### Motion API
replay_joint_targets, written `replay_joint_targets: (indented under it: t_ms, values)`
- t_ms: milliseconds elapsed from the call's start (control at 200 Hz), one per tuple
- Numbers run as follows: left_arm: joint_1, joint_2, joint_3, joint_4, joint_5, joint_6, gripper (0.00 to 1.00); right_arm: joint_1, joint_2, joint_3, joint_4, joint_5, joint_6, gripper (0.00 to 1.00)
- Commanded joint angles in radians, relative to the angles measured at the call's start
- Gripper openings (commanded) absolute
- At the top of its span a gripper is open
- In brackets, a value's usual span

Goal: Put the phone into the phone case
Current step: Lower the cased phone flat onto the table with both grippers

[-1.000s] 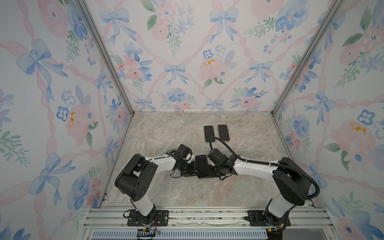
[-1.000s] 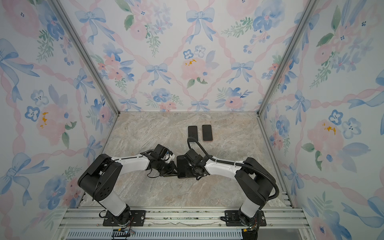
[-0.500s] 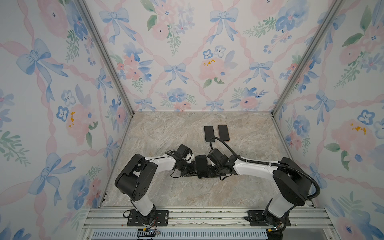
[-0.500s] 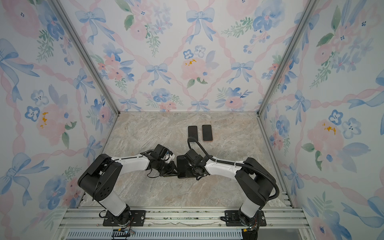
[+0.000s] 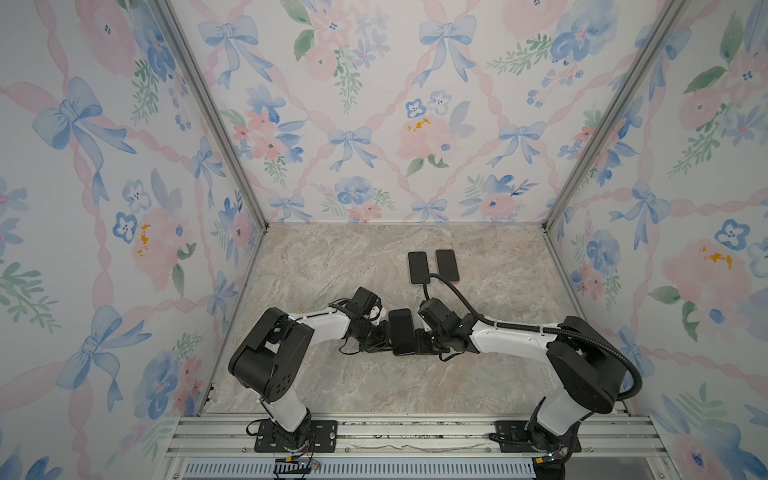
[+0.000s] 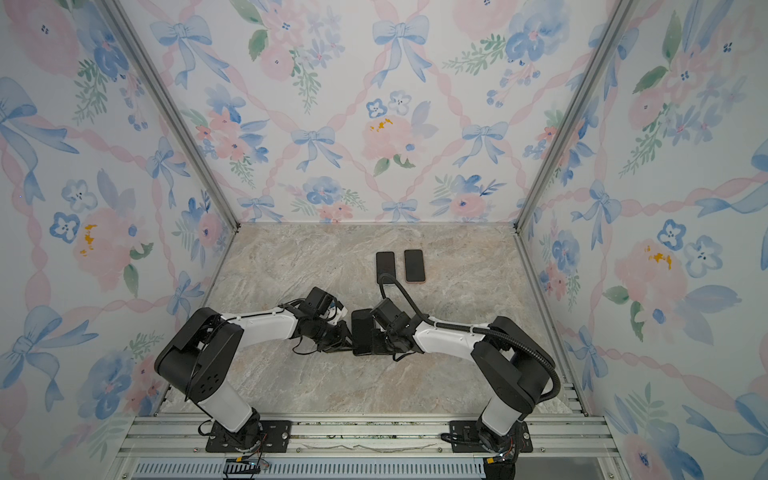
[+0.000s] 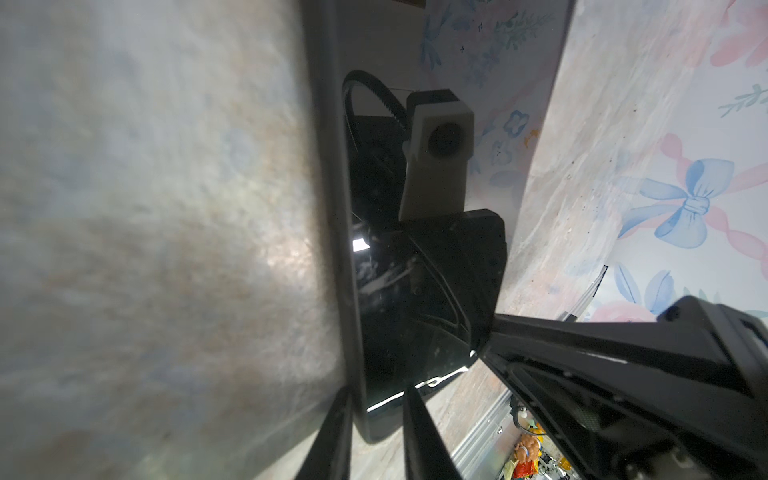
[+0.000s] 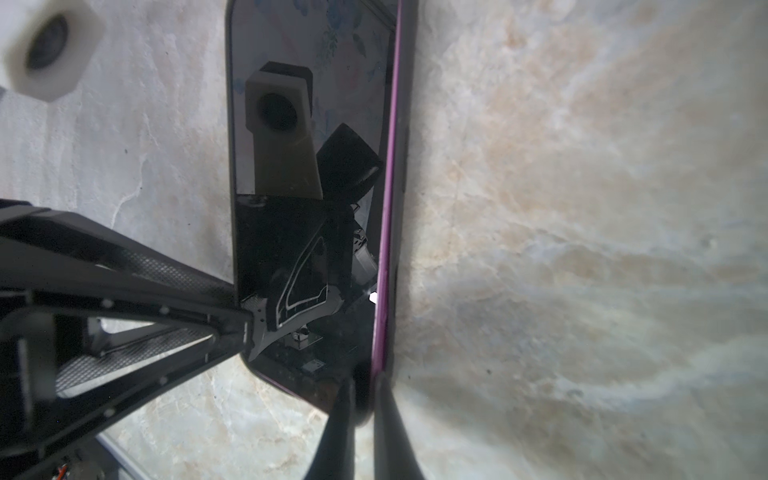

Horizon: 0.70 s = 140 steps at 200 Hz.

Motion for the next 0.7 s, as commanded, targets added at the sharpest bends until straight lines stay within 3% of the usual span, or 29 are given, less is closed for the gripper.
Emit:
replay_joint_targets:
  t_ms: [0,180,325,460,550,695]
  values:
    - [-0.011,0.043,0.001,-0.007,-0.03,0.021,0.24,0.02,0.106,-0.081,-0.032,-0.094,-0.008,0.1]
    - [0.008,-0.004,-0.014,-0.009,-0.042,0.019,0.26,-0.035,-0.049,0.016,-0.211,-0.046,-0.098,0.12]
    - [0.033,-0.062,-0.054,-0.027,-0.065,0.019,0.41,-0.099,-0.124,0.066,-0.292,-0.019,-0.185,0.17]
    - [0.044,-0.089,-0.073,-0.026,-0.049,0.021,0.5,-0.126,-0.099,0.069,-0.244,-0.082,-0.2,0.2]
    - [0.053,-0.072,-0.074,-0.018,-0.014,0.028,0.5,-0.127,-0.079,0.063,-0.166,-0.15,-0.178,0.22]
    - [0.082,-0.07,-0.141,0.154,0.114,-0.028,0.5,-0.12,-0.05,0.046,-0.072,-0.214,-0.157,0.22]
